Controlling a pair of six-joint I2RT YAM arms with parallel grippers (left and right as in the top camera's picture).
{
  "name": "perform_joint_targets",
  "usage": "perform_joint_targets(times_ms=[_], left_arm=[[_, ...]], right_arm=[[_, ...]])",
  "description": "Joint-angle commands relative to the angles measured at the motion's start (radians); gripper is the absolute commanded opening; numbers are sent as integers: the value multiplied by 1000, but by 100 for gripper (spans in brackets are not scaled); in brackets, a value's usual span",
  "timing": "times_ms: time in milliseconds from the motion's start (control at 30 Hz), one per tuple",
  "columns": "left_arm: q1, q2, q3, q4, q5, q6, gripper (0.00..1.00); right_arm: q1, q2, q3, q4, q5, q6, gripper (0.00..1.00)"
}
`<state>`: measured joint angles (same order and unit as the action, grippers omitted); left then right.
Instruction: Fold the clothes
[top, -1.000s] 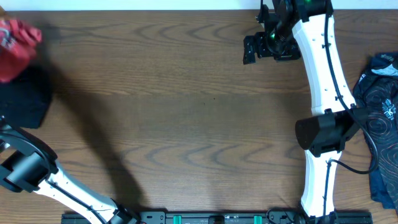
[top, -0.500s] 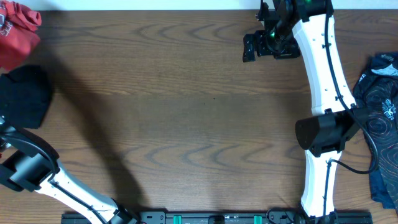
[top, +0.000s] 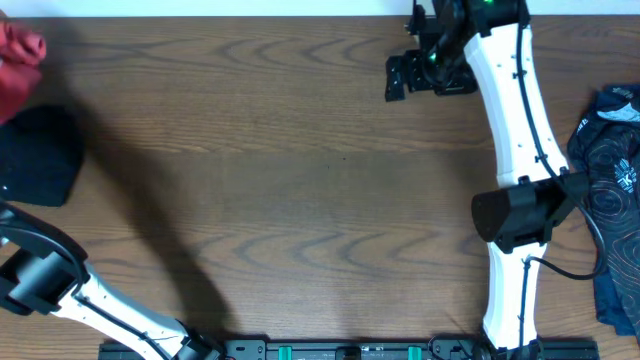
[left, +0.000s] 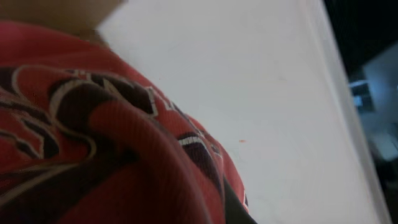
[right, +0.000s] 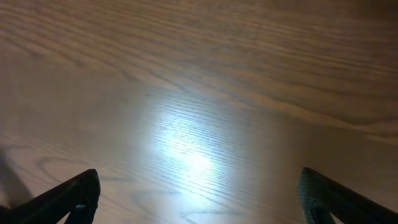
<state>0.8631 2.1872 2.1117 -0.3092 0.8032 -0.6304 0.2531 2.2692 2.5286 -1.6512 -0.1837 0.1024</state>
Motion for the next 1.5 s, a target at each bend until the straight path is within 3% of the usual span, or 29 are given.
perform_joint_targets(times_ms=[0, 600, 1100, 1233, 1467], left_arm=[[28, -18, 27, -8, -15, 62, 6], [49, -18, 27, -94, -4, 76, 6], [49, -18, 27, -379, 5, -50, 6], [49, -18, 27, -457, 69, -53, 6], [50, -18, 27, -662, 52, -45, 6]], right_arm=[[31, -26, -5, 2, 0, 2, 99], [56, -26, -5, 17, 0, 2, 99], [75, -26, -5, -44, -9, -11, 99], [89, -26, -5, -46, -8, -14, 99], [109, -26, -5, -47, -9, -14, 99]])
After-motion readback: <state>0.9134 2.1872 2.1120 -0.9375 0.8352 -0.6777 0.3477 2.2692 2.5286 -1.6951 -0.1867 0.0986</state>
